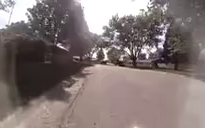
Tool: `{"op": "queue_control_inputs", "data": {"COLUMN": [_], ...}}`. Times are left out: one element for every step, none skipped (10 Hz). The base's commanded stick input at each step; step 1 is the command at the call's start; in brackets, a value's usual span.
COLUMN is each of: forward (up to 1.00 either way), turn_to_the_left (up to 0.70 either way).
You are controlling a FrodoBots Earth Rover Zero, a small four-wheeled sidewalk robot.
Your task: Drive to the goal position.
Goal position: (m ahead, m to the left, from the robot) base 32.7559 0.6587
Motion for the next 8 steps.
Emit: {"op": "queue_control_inputs", "data": {"forward": [1.00,1.00,1.00,1.00,1.00,1.00,1.00,1.00], "turn_to_the_left": [0.00,0.00,-0.32,-0.27,-0.15,-0.03,0.00,0.00]}}
